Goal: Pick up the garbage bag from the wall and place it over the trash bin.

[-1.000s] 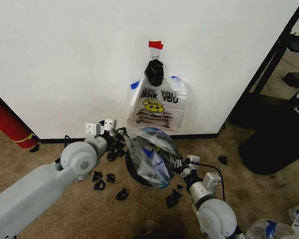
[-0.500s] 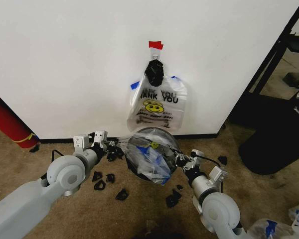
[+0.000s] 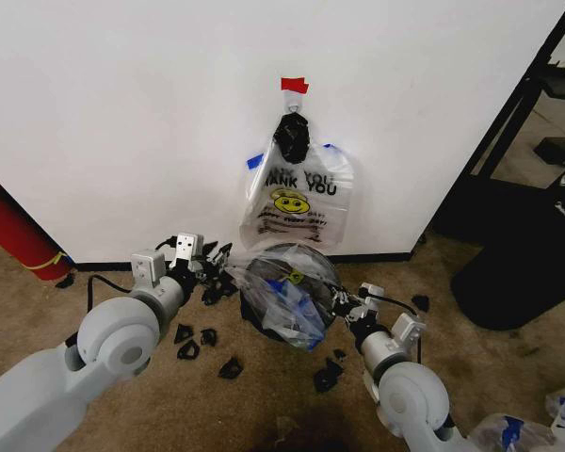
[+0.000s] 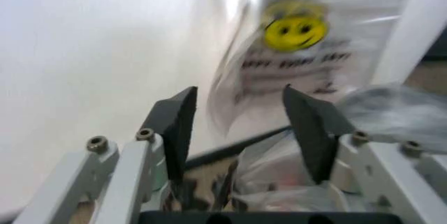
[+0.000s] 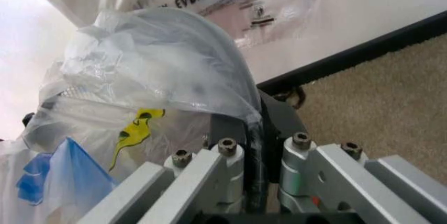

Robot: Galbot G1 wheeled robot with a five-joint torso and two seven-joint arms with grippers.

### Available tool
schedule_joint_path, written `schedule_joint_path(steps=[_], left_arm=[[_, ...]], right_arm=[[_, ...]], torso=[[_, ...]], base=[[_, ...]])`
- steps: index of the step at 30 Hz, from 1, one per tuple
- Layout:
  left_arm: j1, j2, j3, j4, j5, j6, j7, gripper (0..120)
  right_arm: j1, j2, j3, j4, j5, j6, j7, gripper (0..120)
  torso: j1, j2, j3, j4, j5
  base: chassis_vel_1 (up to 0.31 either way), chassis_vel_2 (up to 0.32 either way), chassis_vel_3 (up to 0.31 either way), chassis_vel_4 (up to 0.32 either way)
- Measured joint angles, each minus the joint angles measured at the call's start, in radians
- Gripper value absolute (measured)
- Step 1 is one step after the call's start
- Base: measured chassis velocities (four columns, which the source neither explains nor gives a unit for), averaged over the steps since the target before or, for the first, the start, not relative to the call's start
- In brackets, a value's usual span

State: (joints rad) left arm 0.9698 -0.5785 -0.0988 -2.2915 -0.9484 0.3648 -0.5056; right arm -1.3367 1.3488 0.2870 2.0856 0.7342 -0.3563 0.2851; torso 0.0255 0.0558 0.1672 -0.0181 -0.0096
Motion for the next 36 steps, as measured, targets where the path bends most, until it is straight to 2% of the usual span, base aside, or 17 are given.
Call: schedule_joint_path(steps=[3, 6, 7, 10, 14, 15, 18, 20, 23, 27, 32, 34, 36], left_arm=[[0.047, 0.018, 0.037, -0.08, 0.102, -0.019, 0.112, 69], [0.038, 0.018, 0.095, -0.117, 0.104, 0.009, 0.167, 83], [0.038, 0.018, 0.095, -0.117, 0.104, 0.009, 0.167, 83], [-0.027, 0.015, 0.151, -0.112, 0.077, 0.076, 0.186, 94], [-0.183, -0.043, 0.294, -0.048, -0.001, 0.183, 0.132, 93], [-0.183, -0.043, 0.294, -0.048, -0.001, 0.183, 0.132, 93], [-0.304, -0.116, 0.411, 0.013, -0.099, 0.232, 0.075, 88], [-0.349, -0.131, 0.464, 0.048, -0.113, 0.251, 0.07, 84], [-0.372, -0.134, 0.492, 0.073, -0.11, 0.254, 0.075, 77], [-0.4, -0.148, 0.527, 0.118, -0.057, 0.252, 0.095, 58], [-0.408, -0.151, 0.561, 0.151, 0.056, 0.265, 0.116, 43], [-0.404, -0.152, 0.568, 0.158, 0.073, 0.278, 0.116, 34], [-0.402, -0.153, 0.569, 0.159, 0.075, 0.282, 0.116, 30]], right_arm=[[0.008, -0.006, 0.0, -0.012, -0.019, 0.0, -0.002, 1], [0.013, -0.012, -0.004, -0.017, -0.051, 0.003, -0.007, 1], [0.013, -0.012, -0.004, -0.017, -0.051, 0.003, -0.007, 1], [0.009, -0.017, -0.009, -0.017, -0.095, 0.009, -0.018, 1], [0.001, -0.021, -0.01, -0.016, -0.128, 0.013, -0.024, 1], [0.001, -0.021, -0.01, -0.016, -0.128, 0.013, -0.024, 1], [0.005, -0.022, -0.01, -0.022, -0.138, 0.015, -0.025, 1], [0.007, -0.021, -0.012, -0.022, -0.142, 0.015, -0.024, 1], [0.007, -0.019, -0.014, -0.022, -0.144, 0.014, -0.024, 1], [0.007, -0.015, -0.016, -0.022, -0.15, 0.012, -0.024, 1], [0.002, -0.013, -0.02, -0.02, -0.155, 0.01, -0.025, 1], [0.001, -0.012, -0.021, -0.018, -0.157, 0.008, -0.025, 1], [0.001, -0.012, -0.021, -0.017, -0.157, 0.008, -0.024, 1]], torso=[[0.0, 0.0, 0.0, 0.0002, 0.0], [0.0, 0.0, 0.0, 0.0, -0.0001], [0.0, 0.0, 0.0, 0.0, -0.0001], [0.0, 0.0, 0.0, 0.0002, 0.0001], [0.0, 0.0, 0.0, 0.0, 0.0], [0.0, 0.0, 0.0, 0.0, 0.0], [0.0, 0.0, 0.0, -0.0005, 0.0], [0.0, 0.0, 0.0, -0.0005, -0.0001], [0.0, 0.0, 0.0, 0.0, 0.0001], [0.0, 0.0, 0.0, -0.0001, 0.0001], [0.0, 0.0, 0.0, 0.0, -0.0001], [0.0, 0.0, 0.0, 0.0, -0.0001], [0.0, 0.0, 0.0, 0.0, -0.0001]], base=[[0.0, 0.0, 0.0, 0.0], [0.0, 0.0, 0.0, 0.0], [0.0, 0.0, 0.0, 0.0], [0.0, 0.0, 0.0, 0.0], [0.0, 0.0, 0.0, 0.0], [0.0, 0.0, 0.0, 0.0], [0.0, 0.0, 0.0, 0.0], [0.0, 0.0, 0.0, 0.0], [0.0, 0.0, 0.0, 0.0], [0.0, 0.0, 0.0, 0.0], [0.0, 0.0, 0.0, 0.0], [0.0, 0.0, 0.0, 0.0], [0.0, 0.0, 0.0, 0.0]])
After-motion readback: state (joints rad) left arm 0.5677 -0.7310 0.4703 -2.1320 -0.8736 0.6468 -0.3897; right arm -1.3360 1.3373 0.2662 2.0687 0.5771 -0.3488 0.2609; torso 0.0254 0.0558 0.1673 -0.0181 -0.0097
